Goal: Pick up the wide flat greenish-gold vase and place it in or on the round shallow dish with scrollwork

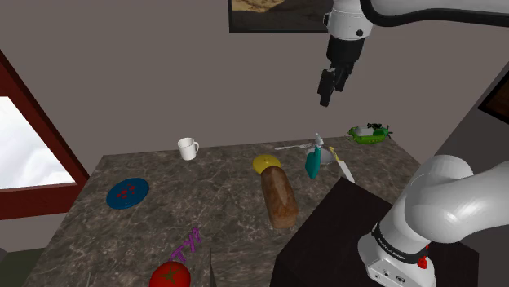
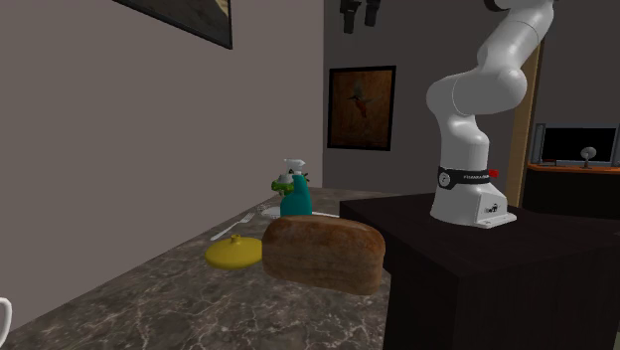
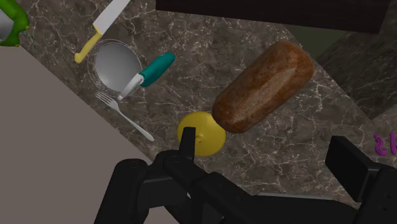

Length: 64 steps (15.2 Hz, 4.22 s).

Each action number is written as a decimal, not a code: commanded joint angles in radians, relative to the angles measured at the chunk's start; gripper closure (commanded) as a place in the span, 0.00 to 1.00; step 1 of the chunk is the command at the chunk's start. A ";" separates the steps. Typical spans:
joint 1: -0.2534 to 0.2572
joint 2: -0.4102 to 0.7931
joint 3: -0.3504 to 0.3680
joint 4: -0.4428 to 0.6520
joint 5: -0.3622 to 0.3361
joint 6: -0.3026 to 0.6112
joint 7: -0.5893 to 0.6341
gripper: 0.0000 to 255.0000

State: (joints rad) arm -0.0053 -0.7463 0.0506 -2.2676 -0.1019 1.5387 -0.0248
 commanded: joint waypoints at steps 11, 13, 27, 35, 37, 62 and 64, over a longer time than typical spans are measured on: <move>0.002 0.171 -0.103 -0.164 -0.045 0.349 -0.140 0.00; 0.002 0.223 -0.123 -0.179 -0.051 0.420 -0.168 0.00; 0.011 0.715 -0.223 -0.118 -0.006 0.861 -0.396 0.00; -0.017 1.037 -0.206 0.043 0.096 1.020 -0.558 0.00; -0.032 1.116 -0.191 0.096 0.116 1.045 -0.594 0.00; -0.074 1.369 -0.148 0.245 0.154 1.146 -0.661 1.00; -0.074 1.368 -0.148 0.245 0.154 1.146 -0.661 1.00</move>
State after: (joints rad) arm -0.0792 0.6220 -0.0976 -2.0222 0.0517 2.6849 -0.6856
